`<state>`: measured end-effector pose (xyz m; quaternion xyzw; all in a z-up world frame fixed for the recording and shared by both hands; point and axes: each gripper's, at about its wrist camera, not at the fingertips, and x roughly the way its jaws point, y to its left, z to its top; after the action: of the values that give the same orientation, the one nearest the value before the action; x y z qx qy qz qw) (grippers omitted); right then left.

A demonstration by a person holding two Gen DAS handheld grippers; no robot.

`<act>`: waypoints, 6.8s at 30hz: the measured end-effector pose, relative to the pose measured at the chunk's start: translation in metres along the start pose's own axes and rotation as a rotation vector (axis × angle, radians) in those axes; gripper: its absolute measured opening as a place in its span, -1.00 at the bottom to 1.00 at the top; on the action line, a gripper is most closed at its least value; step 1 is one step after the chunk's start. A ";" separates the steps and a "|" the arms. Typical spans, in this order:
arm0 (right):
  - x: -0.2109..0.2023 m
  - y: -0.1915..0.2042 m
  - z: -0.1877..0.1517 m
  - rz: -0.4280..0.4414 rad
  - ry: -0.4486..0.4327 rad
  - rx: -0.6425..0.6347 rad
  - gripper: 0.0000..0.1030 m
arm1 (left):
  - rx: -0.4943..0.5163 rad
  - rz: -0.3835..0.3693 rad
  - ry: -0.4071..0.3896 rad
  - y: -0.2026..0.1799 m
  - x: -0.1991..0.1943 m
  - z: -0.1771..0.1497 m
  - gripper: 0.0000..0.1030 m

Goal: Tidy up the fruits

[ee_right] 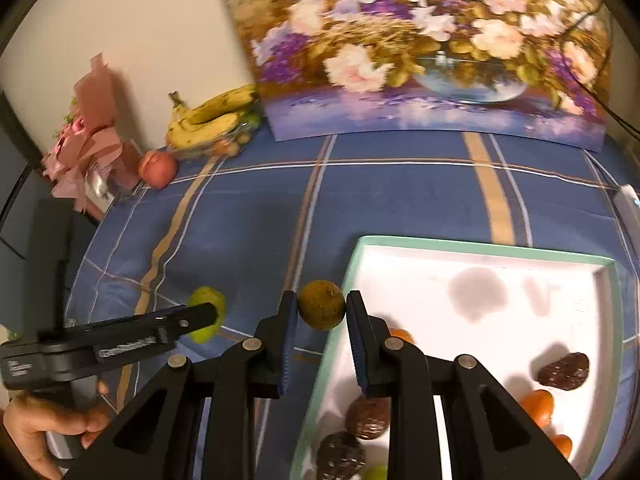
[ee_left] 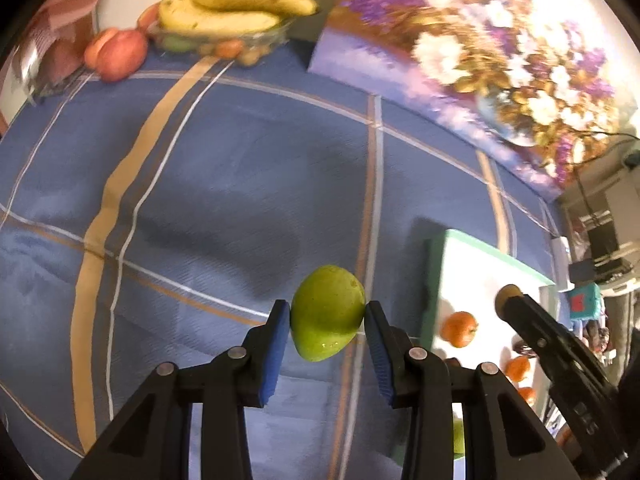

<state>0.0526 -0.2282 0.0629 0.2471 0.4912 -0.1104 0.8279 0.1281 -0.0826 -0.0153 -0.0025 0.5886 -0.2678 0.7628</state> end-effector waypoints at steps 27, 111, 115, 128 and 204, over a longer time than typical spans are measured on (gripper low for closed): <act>-0.054 -0.112 -0.009 -0.185 -0.042 0.208 -0.49 | 0.282 -0.021 0.098 -0.119 0.029 -0.045 -0.20; -0.059 -0.035 -0.113 -0.318 0.021 0.024 0.74 | 0.144 0.271 -0.101 -0.010 -0.061 -0.138 1.00; -0.070 -0.028 -0.122 -0.325 -0.006 0.008 0.74 | 0.163 0.300 -0.126 -0.016 -0.069 -0.144 1.00; -0.088 -0.024 -0.138 -0.331 -0.041 -0.012 0.74 | 0.170 0.340 -0.149 -0.023 -0.079 -0.148 1.00; -0.090 -0.023 -0.138 -0.328 -0.038 -0.014 0.74 | 0.189 0.396 -0.088 -0.027 -0.066 -0.152 1.00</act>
<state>-0.1065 -0.1820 0.0793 0.1560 0.5100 -0.2453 0.8096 -0.0304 -0.0309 0.0055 0.1732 0.5161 -0.1665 0.8222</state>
